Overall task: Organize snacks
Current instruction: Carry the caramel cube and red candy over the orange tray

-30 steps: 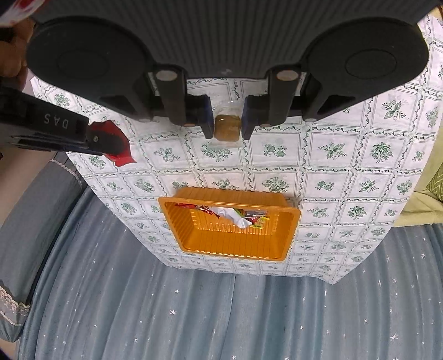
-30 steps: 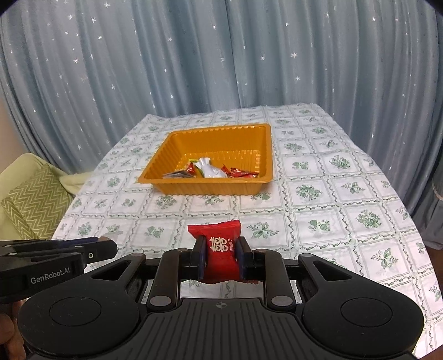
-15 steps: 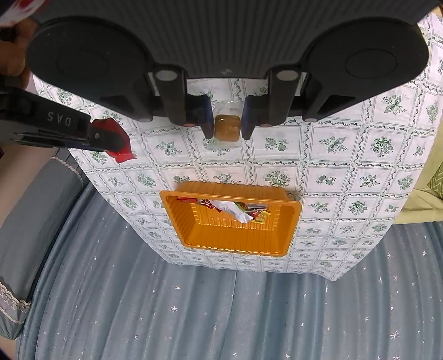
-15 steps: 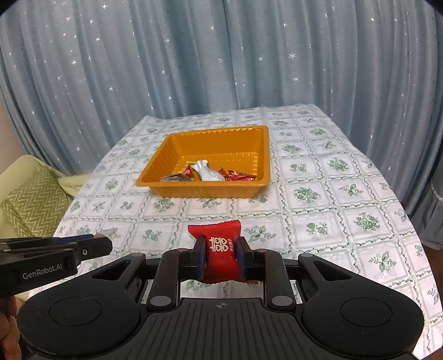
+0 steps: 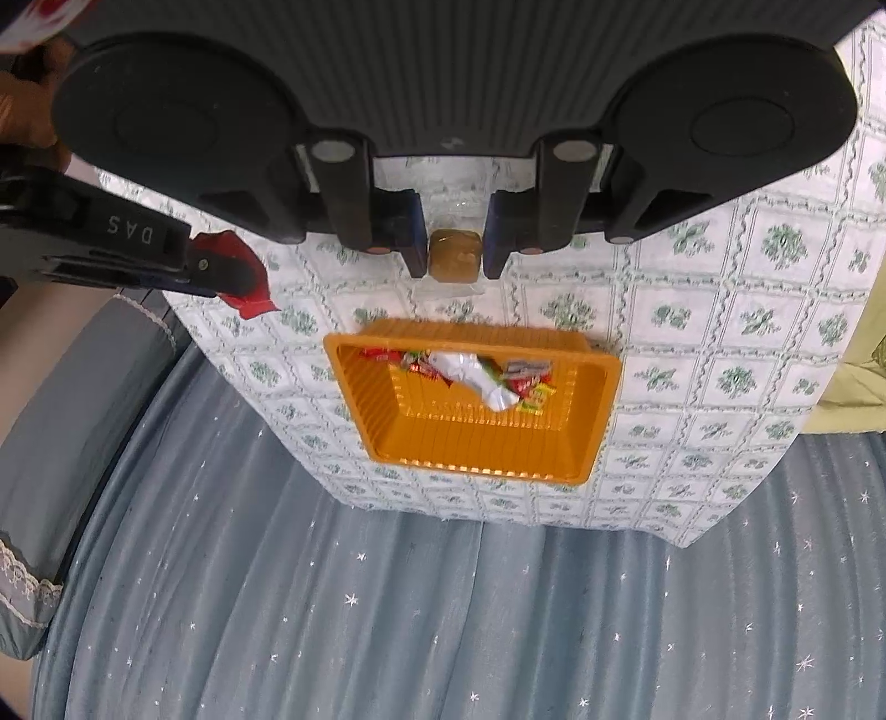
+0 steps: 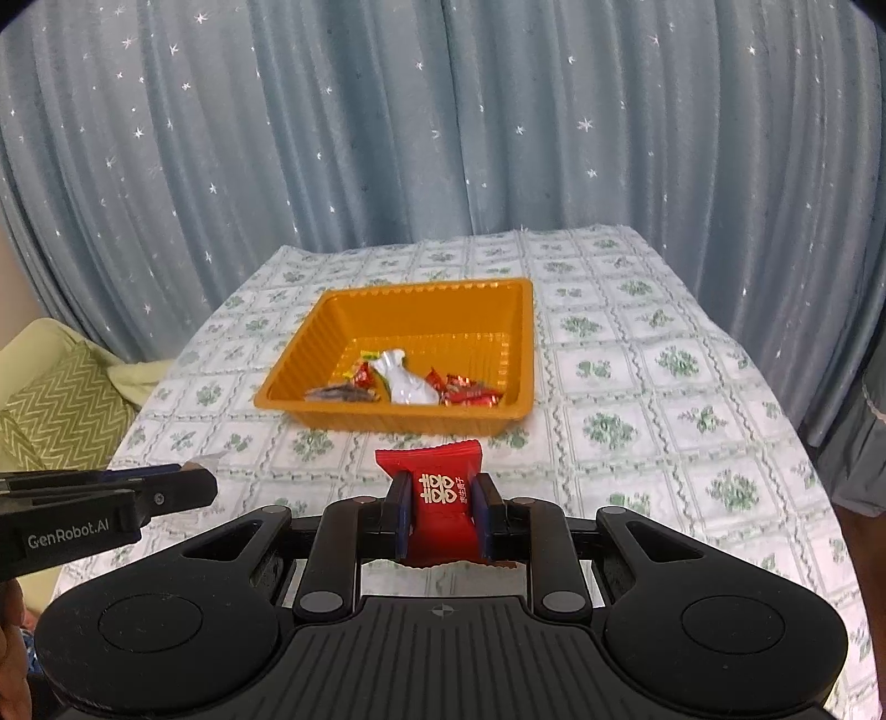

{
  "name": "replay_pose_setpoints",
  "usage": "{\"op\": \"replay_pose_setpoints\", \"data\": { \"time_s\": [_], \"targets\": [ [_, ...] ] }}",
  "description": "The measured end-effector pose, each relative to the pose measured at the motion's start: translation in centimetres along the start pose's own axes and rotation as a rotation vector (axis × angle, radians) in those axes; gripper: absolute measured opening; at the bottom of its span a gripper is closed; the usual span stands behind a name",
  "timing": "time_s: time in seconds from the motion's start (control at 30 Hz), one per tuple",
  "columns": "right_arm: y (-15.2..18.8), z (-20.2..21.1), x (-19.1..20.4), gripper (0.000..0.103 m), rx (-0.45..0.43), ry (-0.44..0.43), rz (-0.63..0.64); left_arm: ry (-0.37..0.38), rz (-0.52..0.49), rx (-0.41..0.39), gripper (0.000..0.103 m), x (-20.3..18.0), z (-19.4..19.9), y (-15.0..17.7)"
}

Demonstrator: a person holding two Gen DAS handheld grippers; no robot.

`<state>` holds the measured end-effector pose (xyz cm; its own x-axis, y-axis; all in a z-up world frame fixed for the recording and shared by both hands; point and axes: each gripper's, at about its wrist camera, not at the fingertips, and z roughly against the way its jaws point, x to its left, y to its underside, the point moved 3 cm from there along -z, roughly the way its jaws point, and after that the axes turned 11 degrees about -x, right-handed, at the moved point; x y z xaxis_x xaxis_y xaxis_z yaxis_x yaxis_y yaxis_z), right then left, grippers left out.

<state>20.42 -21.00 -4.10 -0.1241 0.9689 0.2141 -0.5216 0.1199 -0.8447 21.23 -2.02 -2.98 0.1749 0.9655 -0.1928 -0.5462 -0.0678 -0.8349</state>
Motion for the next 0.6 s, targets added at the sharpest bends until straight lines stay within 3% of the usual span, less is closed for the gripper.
{"op": "replay_pose_setpoints", "data": {
  "time_s": [0.6],
  "targets": [
    [-6.3, -9.5, -0.9, 0.023, 0.002, -0.02, 0.043, 0.025, 0.002, -0.014, 0.019, 1.8, -9.5, -7.3]
  ]
}}
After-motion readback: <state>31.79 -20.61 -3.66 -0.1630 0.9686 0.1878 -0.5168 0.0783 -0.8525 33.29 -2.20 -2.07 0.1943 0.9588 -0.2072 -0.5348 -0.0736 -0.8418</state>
